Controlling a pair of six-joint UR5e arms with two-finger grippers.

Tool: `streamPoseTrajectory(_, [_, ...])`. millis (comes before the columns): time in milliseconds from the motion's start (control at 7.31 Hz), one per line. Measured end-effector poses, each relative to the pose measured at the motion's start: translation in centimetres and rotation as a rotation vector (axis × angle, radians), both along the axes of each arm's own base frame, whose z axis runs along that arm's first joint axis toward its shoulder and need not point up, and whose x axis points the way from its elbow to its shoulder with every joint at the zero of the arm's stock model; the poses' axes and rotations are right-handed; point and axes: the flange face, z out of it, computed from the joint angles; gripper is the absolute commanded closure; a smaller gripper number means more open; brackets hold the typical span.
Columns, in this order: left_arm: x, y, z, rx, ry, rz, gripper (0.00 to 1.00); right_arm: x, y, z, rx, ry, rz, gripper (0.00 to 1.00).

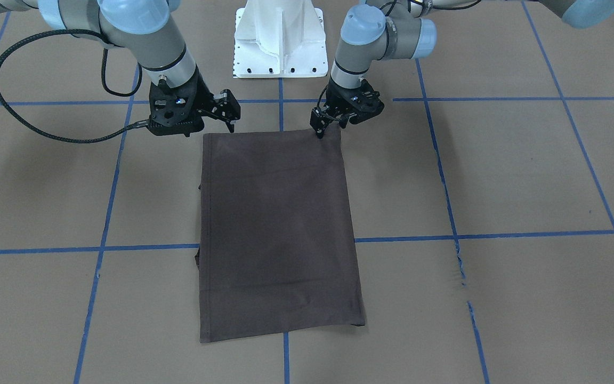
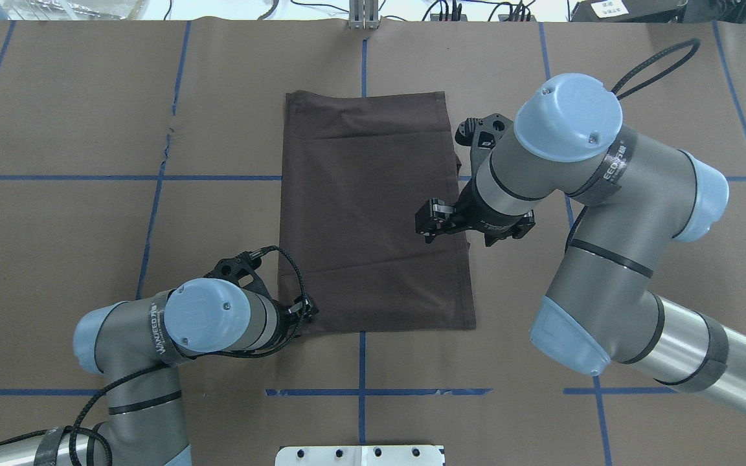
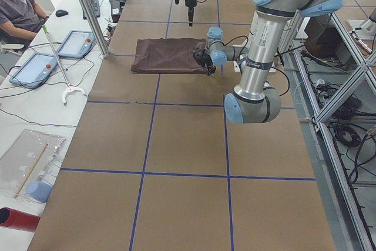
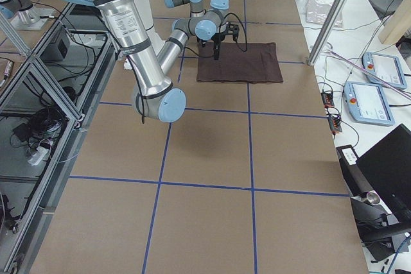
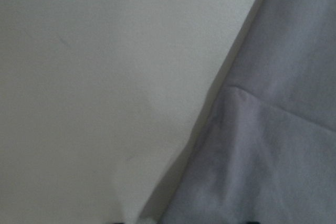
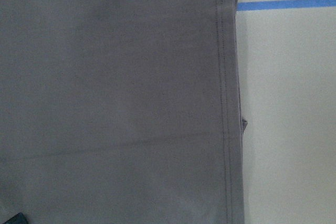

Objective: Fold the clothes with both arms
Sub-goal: 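Move both grippers to the shirt's bottom corners nearest the robot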

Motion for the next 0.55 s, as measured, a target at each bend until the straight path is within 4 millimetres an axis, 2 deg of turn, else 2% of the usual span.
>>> streamPoseTrajectory(137, [-0.03, -0.01, -0.03, -0.001, -0.001, 0.000, 1.00, 0.04, -0.04, 0.00, 0.000, 0.000, 0.001, 0.00])
streamPoseTrajectory(548, [-0.30, 0.11, -0.45, -0.001, -0.002, 0.005, 1.00, 0.07, -0.07, 0.02, 0.000, 0.000, 0.001, 0.00])
